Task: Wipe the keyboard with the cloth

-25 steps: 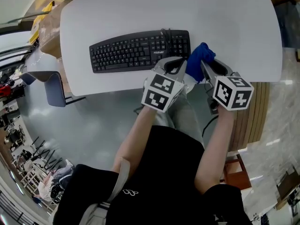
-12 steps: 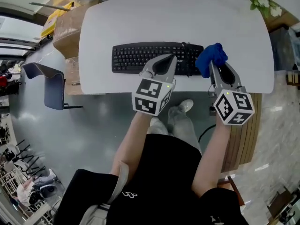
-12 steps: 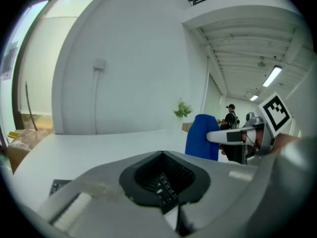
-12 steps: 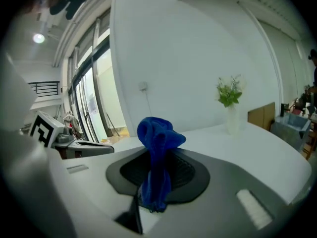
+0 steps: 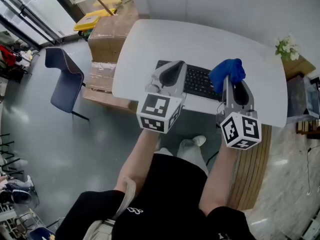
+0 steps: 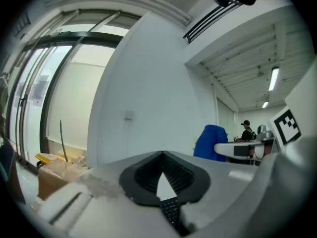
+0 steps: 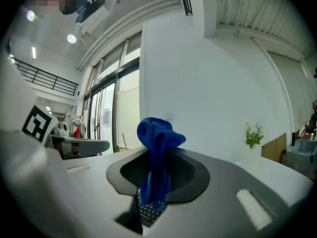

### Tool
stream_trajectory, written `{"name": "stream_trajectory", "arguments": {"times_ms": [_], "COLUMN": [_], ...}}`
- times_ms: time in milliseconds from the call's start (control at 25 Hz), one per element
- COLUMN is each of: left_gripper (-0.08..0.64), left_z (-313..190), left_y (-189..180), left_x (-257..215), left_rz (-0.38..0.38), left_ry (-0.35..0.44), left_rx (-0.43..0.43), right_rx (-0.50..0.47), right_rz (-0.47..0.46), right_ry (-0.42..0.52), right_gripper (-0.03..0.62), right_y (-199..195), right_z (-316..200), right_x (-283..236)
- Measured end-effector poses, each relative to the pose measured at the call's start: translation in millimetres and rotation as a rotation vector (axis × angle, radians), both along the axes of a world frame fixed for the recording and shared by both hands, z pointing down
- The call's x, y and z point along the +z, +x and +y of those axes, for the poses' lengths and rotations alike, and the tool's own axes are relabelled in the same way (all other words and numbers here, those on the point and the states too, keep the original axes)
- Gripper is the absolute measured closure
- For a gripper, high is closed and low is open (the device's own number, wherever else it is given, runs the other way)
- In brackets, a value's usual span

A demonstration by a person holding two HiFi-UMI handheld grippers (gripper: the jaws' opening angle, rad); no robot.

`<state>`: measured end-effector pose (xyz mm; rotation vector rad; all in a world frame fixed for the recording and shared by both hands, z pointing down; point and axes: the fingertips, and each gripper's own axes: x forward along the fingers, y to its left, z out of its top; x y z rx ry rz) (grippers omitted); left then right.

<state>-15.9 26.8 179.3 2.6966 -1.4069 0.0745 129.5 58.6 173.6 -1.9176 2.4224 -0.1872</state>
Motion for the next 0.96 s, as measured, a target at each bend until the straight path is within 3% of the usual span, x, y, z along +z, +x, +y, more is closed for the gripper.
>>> {"name": "stream_trajectory", "arguments": {"times_ms": [320,960], "left_gripper": [0.561,0.561], "left_z": [31,81], "left_y": [-34,-49], "left_x": [-42,-58], "left_rz": [0.045,0.087], "left_ry": [0.085,0.148], "left_rx": [-0.02,-0.034], "right_rx": [-0.069,-0.073], "right_rz": [0.065,0.128], "right_ry": [0.05,0.099], "right_gripper": [0.505,0.505], "right_y": [-58,-76], "right_z": [23,77], "right_x": [-36,-55]}}
